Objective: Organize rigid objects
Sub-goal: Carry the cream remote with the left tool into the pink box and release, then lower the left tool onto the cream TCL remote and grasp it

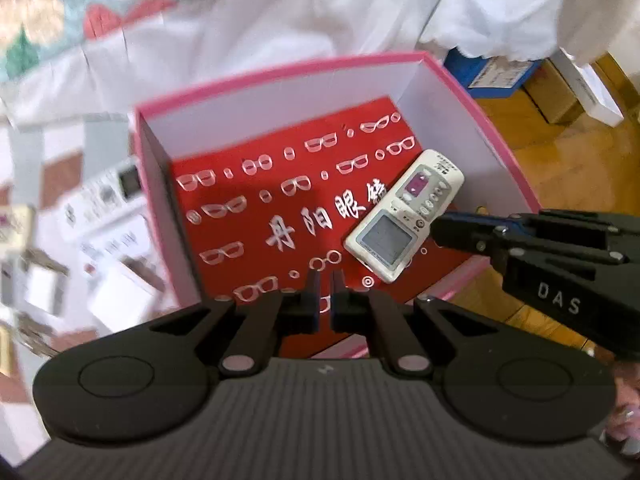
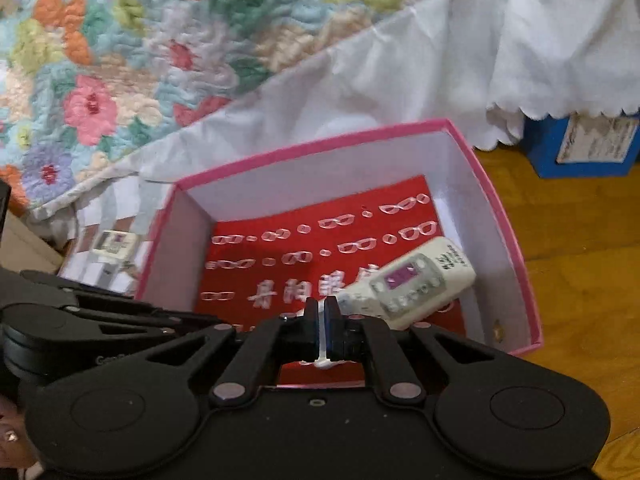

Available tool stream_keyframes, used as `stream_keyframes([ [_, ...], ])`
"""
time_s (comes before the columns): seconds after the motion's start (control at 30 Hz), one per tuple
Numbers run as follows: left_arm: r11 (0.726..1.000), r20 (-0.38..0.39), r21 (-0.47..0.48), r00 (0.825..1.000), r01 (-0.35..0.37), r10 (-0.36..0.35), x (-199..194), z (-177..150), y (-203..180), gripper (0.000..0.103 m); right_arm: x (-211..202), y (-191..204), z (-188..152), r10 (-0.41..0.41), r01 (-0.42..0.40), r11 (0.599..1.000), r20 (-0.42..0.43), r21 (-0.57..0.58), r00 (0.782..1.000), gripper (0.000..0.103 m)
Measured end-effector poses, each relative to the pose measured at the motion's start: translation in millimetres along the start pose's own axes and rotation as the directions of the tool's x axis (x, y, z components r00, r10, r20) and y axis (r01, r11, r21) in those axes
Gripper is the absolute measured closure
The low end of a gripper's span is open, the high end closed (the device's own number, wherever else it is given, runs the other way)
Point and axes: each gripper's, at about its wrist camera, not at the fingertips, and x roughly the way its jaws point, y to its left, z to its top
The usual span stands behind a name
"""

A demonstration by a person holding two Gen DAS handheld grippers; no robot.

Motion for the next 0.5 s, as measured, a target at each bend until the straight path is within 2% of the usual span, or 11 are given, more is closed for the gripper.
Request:
stream_keyframes([
  [0.1, 0.998, 0.022, 0.066, 1.000, -0.013, 0.011, -30.3, -1.8, 3.7, 0.091, -17.0, 33.2, -0.7, 0.005, -0.005, 0.996, 0.001, -0.095, 1.000, 0.089],
  [0.13, 0.997, 0.022, 0.074, 1.000, -0.005, 0.003, -39.7, -1.9, 7.8, 0.088, -21.5, 45.5, 0.5, 0.018, -0.018, 0.992, -0.001, -0.122, 1.000, 0.082],
  [0.17, 0.997, 0.022, 0.081, 1.000, 0.002, -0.004, -52.9, -1.9, 14.7, 0.082, -26.8, 57.5, 1.9, 0.039, -0.039, 0.988, 0.002, -0.146, 0.999, 0.076],
  [0.23, 0.996, 0.034, 0.092, 0.999, -0.018, 0.015, -75.9, -2.1, 30.2, 0.078, -37.7, 83.7, 5.5, 0.090, -0.087, 0.977, 0.007, -0.194, 0.996, 0.075],
  [0.27, 0.994, 0.044, 0.102, 0.999, -0.031, 0.027, -88.3, -2.4, 40.2, 0.071, -39.8, 94.9, 7.4, 0.123, -0.120, 0.970, -0.001, -0.211, 0.992, 0.068],
  [0.33, 0.992, 0.067, 0.106, 0.996, -0.065, 0.058, -112.3, -4.6, 65.6, 0.062, -38.4, 118.1, 10.3, 0.190, -0.191, 0.956, -0.026, -0.224, 0.982, 0.060],
  [0.43, 0.992, 0.078, 0.076, 0.992, -0.100, 0.095, -138.6, -9.6, 111.5, 0.059, -21.2, 149.3, 13.7, 0.285, -0.297, 0.929, -0.086, -0.221, 0.955, 0.056],
  [0.5, 0.990, 0.080, 0.042, 0.988, -0.133, 0.129, -151.2, -14.8, 147.7, 0.050, -4.2, 171.9, 14.1, 0.318, -0.338, 0.912, -0.120, -0.232, 0.941, 0.050],
])
